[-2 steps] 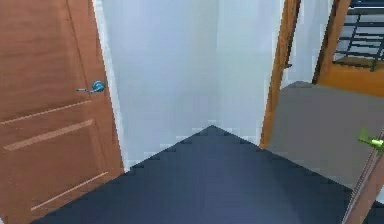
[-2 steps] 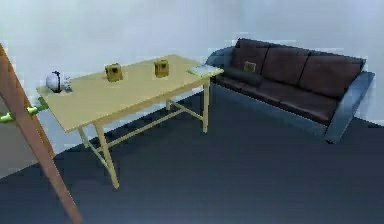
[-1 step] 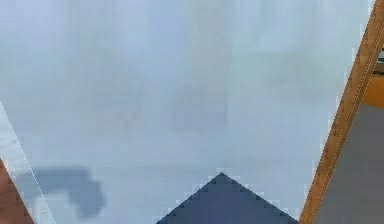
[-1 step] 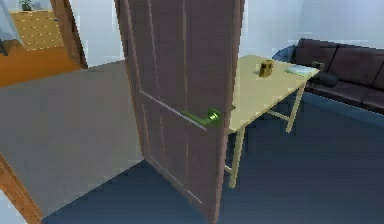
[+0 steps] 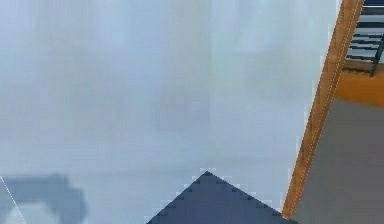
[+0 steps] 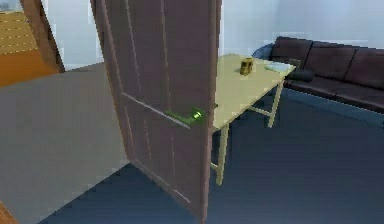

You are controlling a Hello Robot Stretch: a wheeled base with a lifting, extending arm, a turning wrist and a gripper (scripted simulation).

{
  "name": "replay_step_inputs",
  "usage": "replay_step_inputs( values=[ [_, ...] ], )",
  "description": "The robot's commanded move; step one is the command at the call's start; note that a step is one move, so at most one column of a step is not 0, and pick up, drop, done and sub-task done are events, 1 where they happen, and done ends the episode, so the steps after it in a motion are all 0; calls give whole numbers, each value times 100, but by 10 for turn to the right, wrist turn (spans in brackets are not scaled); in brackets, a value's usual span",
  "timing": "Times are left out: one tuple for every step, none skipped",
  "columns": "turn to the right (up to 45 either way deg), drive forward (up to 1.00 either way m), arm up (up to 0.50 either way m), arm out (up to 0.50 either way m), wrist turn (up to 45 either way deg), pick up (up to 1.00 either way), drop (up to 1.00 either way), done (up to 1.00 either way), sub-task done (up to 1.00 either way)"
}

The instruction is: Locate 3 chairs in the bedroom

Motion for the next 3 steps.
replay_step_inputs(
  values=[
    [0,30,0,0,0,0,0,0,0],
    [450,0,0,0,0,0,0,0,0],
    [360,0,0,0,0,0,0,0,0]
  ],
)
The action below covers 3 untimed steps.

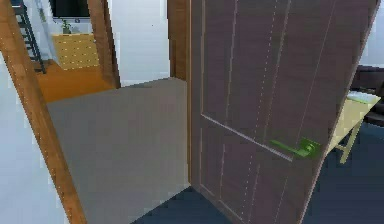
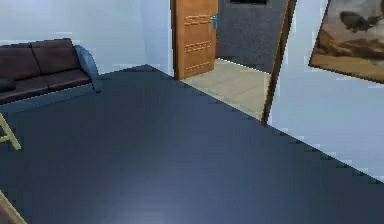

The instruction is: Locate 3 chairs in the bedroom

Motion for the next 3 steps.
replay_step_inputs(
  values=[
    [0,40,0,0,0,0,0,0,0],
    [-240,0,0,0,0,0,0,0,0],
    [0,75,0,0,0,0,0,0,0]
  ],
)
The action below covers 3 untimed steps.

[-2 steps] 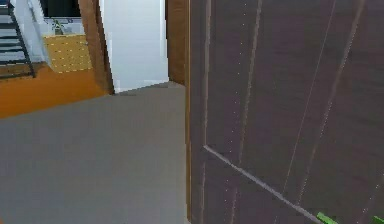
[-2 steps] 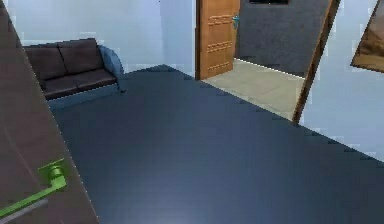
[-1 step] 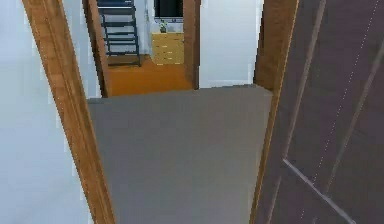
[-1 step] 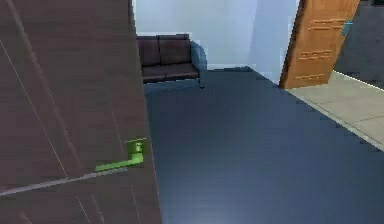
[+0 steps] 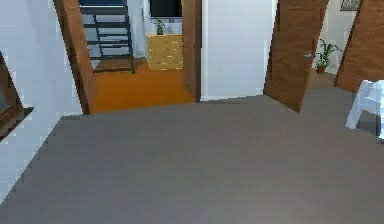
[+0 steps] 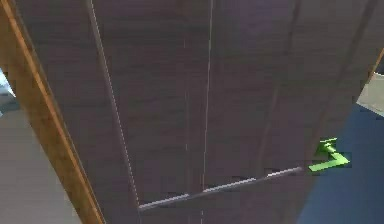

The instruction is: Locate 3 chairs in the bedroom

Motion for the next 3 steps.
replay_step_inputs(
  values=[
    [-330,0,0,0,0,0,0,0,0],
    [0,5,0,0,0,0,0,0,0],
    [150,0,0,0,0,0,0,0,0]
  ],
)
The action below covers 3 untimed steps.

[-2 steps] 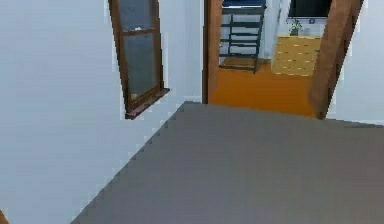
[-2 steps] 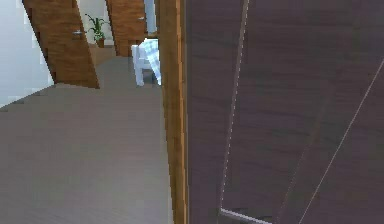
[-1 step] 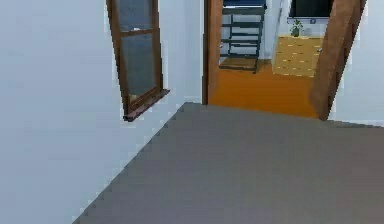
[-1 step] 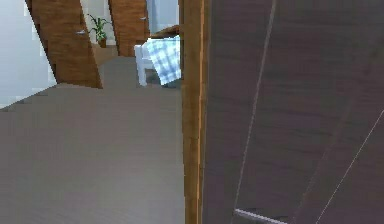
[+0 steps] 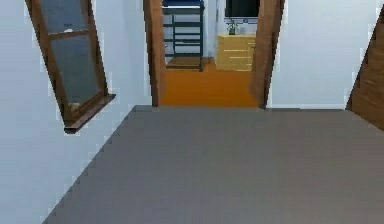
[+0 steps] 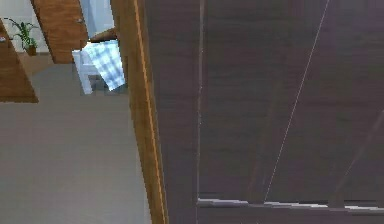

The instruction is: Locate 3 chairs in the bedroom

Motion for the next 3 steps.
replay_step_inputs(
  values=[
    [0,15,0,0,0,0,0,0,0],
    [450,0,0,0,0,0,0,0,0],
    [120,0,0,0,0,0,0,0,0]
  ],
)
